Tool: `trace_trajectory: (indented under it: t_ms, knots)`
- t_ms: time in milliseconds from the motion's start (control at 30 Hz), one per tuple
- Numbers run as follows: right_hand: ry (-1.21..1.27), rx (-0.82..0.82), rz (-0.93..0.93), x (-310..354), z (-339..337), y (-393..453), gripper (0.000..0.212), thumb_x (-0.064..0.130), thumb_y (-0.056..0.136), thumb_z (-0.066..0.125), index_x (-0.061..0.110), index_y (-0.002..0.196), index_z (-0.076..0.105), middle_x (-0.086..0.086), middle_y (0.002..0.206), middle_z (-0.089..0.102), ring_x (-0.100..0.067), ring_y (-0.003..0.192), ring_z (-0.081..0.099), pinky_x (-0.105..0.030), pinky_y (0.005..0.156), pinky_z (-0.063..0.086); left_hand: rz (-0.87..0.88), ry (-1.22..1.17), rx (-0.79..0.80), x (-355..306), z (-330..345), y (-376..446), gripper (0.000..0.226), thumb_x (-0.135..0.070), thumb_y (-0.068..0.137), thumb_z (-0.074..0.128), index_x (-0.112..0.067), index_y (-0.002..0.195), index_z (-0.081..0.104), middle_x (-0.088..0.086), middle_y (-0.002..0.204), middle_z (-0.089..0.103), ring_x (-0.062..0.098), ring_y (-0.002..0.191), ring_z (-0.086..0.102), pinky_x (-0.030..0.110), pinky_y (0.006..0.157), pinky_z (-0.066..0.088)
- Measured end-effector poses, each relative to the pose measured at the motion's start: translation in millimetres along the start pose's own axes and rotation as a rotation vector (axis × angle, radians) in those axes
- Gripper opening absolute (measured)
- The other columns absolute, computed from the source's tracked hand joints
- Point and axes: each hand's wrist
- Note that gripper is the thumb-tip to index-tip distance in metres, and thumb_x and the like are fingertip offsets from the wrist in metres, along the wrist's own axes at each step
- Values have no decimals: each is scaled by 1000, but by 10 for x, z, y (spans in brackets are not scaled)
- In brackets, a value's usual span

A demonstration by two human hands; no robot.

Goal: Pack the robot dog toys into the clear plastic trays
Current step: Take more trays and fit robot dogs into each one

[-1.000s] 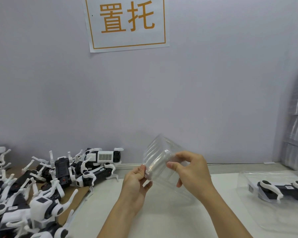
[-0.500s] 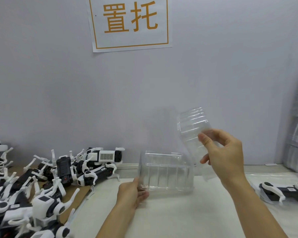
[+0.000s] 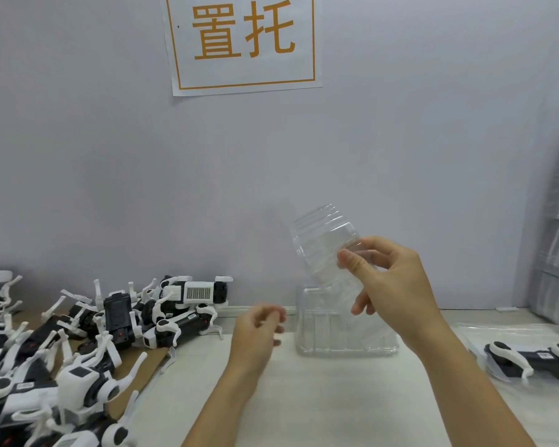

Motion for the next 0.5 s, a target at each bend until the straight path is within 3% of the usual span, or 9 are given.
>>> trace_trajectory:
  t_ms: [100,233,400,500]
  knots:
    - [3,12,4,46,65,-17,8,32,86,75,27,82,70,7,89,73,-29,39,62,-23,37,40,117,-265,59,-380,-76,4,32,-14,98,52,-10,72,71,10,73,67,21,67,58,25,57,45]
    - [3,-7,-18,84,178,-54,10,31,84,78,25,84,70,6,87,72,-29,39,63,-20,36,40,296,-302,334,-739,-58,-120,38,-48,88,61,-13,85,76,13,83,70,23,76,65,27,66,51]
    - [-27,-21,-22,71,264,-80,13,26,84,79,19,91,70,2,90,71,-24,38,63,-19,34,41,386,-198,239,-746,44,-148,12,-18,92,66,-16,88,78,12,87,75,24,80,71,28,71,53]
    - [-26,-41,-15,60,263,-77,13,23,83,79,17,92,72,1,91,70,-19,39,63,-17,34,40,366,-206,237,-730,38,-157,14,-23,86,66,-21,87,79,12,89,76,25,84,73,24,70,54]
Point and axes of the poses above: each hand's wrist, its own y-axis towards the middle knuckle, its own z-axis out of the palm, x = y × z
